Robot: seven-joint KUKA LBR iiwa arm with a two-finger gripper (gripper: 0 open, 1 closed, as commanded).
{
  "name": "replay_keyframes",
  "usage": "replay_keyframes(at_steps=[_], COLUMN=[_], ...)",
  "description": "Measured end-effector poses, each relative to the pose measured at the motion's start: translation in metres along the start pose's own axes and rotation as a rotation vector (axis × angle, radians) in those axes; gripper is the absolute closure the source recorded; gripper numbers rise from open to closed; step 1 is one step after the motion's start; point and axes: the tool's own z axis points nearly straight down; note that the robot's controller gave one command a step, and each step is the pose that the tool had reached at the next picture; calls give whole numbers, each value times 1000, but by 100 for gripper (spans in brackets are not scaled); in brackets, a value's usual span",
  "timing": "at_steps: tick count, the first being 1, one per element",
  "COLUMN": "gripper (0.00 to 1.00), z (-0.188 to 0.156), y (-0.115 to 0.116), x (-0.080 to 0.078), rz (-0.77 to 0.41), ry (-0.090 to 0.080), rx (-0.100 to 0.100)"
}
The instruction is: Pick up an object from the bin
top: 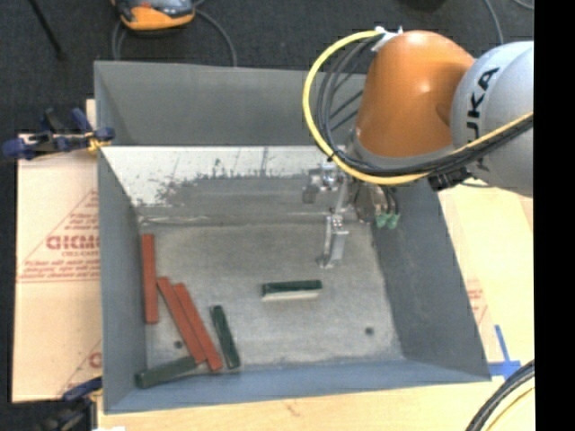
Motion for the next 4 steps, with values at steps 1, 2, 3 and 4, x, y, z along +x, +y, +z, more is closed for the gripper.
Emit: replay_keyframes(at_steps=[1,2,3,4], gripper=[0,0,0,0], z=[0,70,115,117], y=[0,-8,-12,-21], x=[0,5,10,3], rz=[0,17,26,-5], ry=[0,-4,6,-1], rx=[0,-1,-2,1])
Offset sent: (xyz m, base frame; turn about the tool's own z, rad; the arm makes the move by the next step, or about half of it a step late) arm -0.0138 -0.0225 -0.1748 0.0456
